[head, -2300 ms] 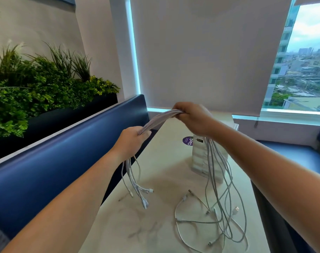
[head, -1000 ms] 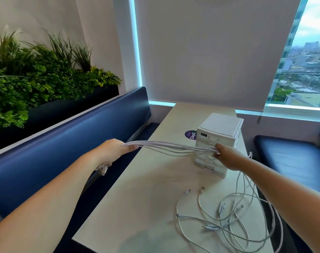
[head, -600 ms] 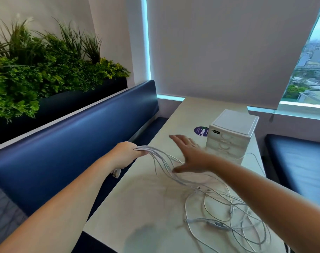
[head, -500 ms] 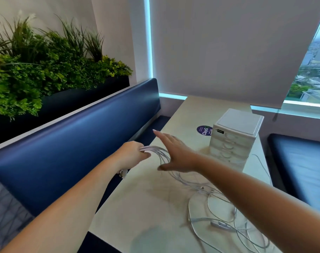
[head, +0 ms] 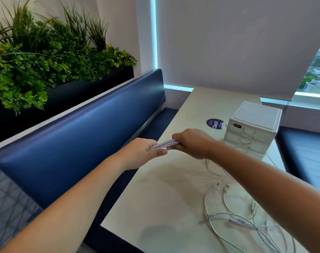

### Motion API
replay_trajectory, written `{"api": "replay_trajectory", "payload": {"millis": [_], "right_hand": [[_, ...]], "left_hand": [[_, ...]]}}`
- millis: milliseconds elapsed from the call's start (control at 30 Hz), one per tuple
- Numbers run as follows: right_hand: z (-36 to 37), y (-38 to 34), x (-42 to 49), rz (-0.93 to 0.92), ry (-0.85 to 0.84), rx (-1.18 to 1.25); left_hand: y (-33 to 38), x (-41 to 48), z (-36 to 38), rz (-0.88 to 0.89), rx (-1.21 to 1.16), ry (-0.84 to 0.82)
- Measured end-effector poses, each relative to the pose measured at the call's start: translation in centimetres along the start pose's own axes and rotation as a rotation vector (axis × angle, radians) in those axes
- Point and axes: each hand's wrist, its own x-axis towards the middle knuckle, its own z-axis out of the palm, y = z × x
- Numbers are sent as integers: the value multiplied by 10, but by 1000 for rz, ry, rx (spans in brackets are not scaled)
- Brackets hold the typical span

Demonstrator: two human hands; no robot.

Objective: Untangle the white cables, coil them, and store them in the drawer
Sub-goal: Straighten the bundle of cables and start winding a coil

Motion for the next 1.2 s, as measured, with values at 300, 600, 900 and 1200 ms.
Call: {"api": "replay_trajectory", "payload": {"millis": [300,600,900,1200], "right_hand": [[10,11,-4,3,-30,-87],[26,22,-7,101,-50,-90],[36,28,-19,141,-50,-64],[41,34,-25,124,3,-139]], "left_hand": [[-22,7,-9,29,220,-117],[-46,14,-10,48,257,-142],[-72,15,-17,77,316,-121],[-74,20,-14,131,463,-80]]}}
